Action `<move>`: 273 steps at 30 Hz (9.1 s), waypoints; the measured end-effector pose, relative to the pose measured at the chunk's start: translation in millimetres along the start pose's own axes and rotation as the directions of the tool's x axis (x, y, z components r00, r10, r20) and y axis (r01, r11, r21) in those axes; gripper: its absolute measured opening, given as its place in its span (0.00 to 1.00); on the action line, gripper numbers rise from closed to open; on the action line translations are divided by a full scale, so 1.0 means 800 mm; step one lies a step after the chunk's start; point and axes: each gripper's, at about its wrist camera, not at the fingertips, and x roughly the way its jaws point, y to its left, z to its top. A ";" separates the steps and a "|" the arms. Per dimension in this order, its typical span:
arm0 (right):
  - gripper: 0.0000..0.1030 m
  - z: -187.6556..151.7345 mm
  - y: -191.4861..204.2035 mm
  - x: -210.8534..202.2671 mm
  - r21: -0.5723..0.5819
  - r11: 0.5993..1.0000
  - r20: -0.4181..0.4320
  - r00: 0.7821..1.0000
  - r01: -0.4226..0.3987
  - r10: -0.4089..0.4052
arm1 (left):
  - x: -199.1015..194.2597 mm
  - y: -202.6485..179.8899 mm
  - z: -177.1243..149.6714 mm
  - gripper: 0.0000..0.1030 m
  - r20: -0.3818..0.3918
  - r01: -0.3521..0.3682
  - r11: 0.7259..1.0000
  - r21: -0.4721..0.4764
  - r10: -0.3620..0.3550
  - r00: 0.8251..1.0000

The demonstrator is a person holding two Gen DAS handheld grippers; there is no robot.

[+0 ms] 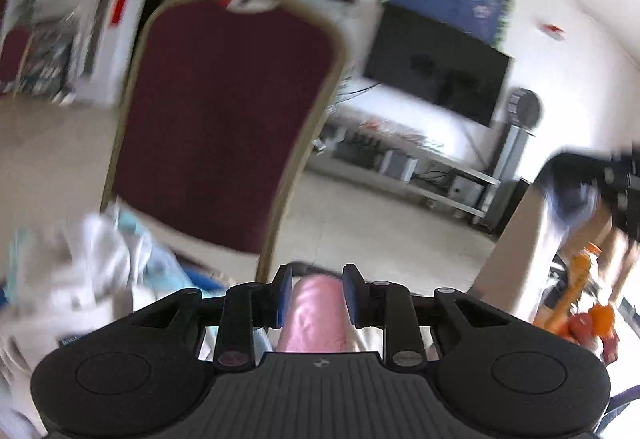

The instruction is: Fold clothes

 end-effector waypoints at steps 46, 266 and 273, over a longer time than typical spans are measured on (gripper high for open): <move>0.46 -0.077 -0.067 -0.089 0.750 0.648 0.012 0.983 -0.132 0.186 | 0.083 0.071 0.039 0.04 -0.005 -0.244 0.961 0.133 0.246 0.969; 0.16 -0.551 -0.171 0.082 0.774 0.496 -0.531 0.831 0.393 0.169 | 0.332 -0.111 -0.198 0.18 -0.551 -0.032 0.952 0.304 0.203 0.809; 0.15 -0.555 -0.165 0.087 0.829 0.462 -0.464 0.847 0.314 0.258 | 0.332 -0.113 -0.199 0.18 -0.548 -0.030 0.949 0.315 0.207 0.811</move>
